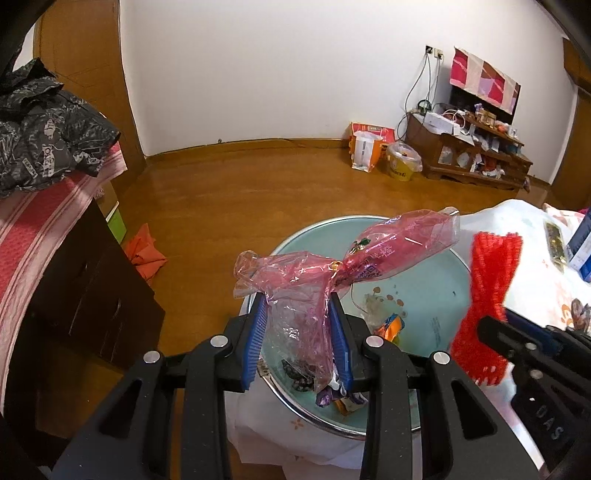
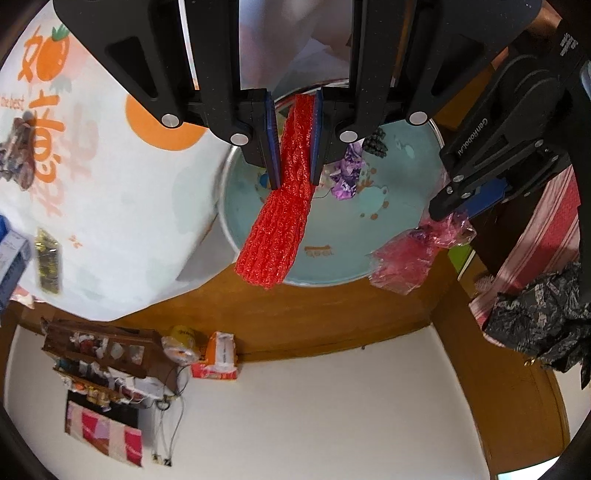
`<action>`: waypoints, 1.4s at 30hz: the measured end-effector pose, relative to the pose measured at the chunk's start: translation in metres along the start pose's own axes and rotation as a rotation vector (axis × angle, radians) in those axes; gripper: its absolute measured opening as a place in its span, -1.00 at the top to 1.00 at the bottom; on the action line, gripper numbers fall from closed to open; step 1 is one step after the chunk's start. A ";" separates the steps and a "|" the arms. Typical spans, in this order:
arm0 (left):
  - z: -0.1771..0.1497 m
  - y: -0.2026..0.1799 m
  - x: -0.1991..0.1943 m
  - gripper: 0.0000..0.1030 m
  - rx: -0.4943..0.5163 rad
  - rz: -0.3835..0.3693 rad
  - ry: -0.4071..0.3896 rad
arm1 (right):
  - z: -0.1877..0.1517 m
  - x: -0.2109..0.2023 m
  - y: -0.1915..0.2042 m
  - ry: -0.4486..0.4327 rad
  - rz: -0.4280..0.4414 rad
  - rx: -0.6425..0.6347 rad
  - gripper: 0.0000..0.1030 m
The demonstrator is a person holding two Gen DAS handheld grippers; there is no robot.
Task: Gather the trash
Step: 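Carry the pink bag and red mesh over the blue bin with both tools, then open both tools to drop the red mesh and pink bag into the bin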
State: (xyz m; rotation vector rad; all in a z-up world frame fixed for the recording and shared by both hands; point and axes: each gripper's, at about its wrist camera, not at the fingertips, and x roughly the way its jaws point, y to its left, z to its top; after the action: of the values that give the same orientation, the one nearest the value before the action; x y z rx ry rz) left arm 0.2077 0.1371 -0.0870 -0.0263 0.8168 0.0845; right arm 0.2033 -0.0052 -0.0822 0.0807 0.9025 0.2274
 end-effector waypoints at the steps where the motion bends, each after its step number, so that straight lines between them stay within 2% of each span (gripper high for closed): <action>1: 0.000 -0.001 0.001 0.35 0.004 0.002 0.000 | 0.000 0.003 0.000 0.008 0.006 0.000 0.67; 10: 0.001 -0.007 0.010 0.35 0.022 0.025 0.019 | -0.001 0.016 -0.002 0.050 0.026 -0.019 0.60; 15: 0.001 -0.012 0.011 0.35 0.029 0.029 0.023 | 0.000 0.010 -0.006 0.035 0.028 -0.007 0.43; 23: 0.001 -0.015 0.008 0.35 0.039 0.038 0.019 | 0.001 0.004 -0.012 0.016 0.022 0.011 0.42; 30: 0.000 -0.022 0.010 0.35 0.055 0.044 0.025 | -0.003 -0.019 -0.020 -0.041 -0.010 0.023 0.42; 34: -0.001 -0.023 0.014 0.33 0.062 0.053 0.041 | -0.007 -0.029 -0.023 -0.068 -0.028 0.033 0.29; 38: -0.002 -0.025 0.017 0.30 0.069 0.056 0.054 | -0.013 -0.037 -0.026 -0.091 -0.047 0.043 0.27; 42: -0.002 -0.027 0.017 0.14 0.082 0.063 0.058 | -0.016 -0.043 -0.024 -0.114 -0.072 0.038 0.27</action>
State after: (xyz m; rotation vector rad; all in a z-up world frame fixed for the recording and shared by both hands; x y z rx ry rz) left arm 0.2201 0.1108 -0.1016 0.0747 0.8787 0.1096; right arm 0.1686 -0.0393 -0.0628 0.0954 0.7949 0.1373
